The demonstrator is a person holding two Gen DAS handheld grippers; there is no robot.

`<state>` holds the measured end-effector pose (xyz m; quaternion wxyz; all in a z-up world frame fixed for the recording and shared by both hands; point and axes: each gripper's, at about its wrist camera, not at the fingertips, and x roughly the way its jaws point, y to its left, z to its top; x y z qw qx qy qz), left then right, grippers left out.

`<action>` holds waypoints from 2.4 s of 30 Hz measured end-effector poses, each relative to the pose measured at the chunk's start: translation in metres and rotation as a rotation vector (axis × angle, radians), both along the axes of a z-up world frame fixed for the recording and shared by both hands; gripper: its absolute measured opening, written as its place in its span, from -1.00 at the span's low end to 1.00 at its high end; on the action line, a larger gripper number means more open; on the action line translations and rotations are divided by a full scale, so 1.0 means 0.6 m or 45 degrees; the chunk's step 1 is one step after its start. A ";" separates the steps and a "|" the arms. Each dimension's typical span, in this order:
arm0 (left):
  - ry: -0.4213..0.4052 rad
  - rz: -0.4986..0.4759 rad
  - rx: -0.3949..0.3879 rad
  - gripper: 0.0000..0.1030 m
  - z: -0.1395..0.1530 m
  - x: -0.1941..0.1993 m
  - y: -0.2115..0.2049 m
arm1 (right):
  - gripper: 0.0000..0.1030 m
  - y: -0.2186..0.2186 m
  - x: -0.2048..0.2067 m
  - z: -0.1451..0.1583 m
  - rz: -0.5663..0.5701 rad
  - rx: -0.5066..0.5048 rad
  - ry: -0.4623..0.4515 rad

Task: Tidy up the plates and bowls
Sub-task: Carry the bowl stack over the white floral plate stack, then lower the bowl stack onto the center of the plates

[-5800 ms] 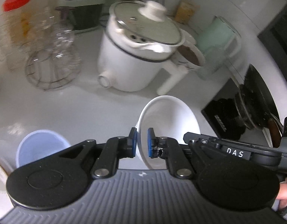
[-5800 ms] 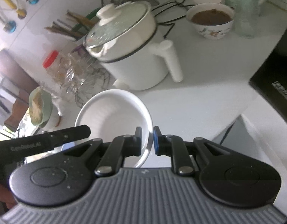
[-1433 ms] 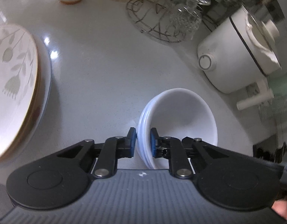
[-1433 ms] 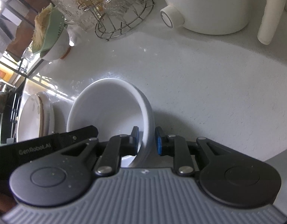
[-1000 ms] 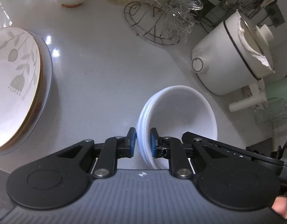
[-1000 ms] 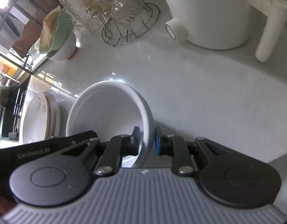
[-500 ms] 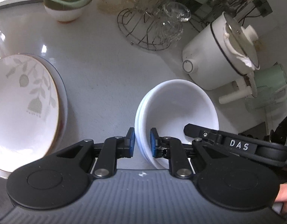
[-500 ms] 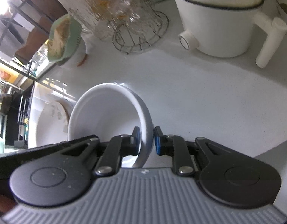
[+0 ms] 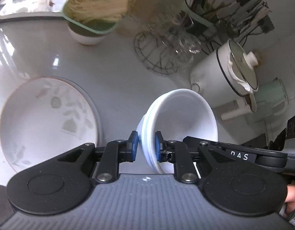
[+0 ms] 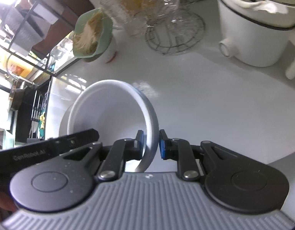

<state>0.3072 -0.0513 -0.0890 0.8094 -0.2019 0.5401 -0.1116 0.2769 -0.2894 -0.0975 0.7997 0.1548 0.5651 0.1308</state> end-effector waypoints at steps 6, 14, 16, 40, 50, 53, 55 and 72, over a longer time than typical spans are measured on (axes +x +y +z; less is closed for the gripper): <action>-0.017 0.066 -0.011 -0.61 0.003 -0.012 0.056 | -0.62 0.054 0.009 0.008 0.058 -0.007 -0.034; -0.017 0.181 -0.040 -0.61 -0.022 -0.026 0.144 | -0.62 0.144 0.015 -0.006 0.124 -0.042 -0.047; 0.002 0.188 -0.042 -0.61 -0.034 -0.027 0.165 | -0.62 0.171 0.016 -0.010 0.135 -0.061 -0.057; 0.092 0.110 0.048 -0.60 -0.116 0.009 0.242 | -0.59 0.261 0.028 -0.090 -0.002 -0.042 0.111; 0.011 0.209 0.111 -0.45 -0.064 -0.028 0.253 | -0.39 0.243 0.008 -0.033 0.097 -0.090 -0.081; -0.044 0.245 0.123 -0.45 -0.032 -0.048 0.250 | -0.36 0.234 -0.002 -0.009 0.119 -0.062 -0.136; -0.088 0.260 0.146 -0.45 -0.008 -0.062 0.244 | -0.36 0.229 -0.011 0.008 0.138 -0.047 -0.174; -0.385 0.344 0.288 -0.44 0.153 -0.234 0.183 | -0.35 0.171 -0.127 0.147 0.258 0.030 -0.566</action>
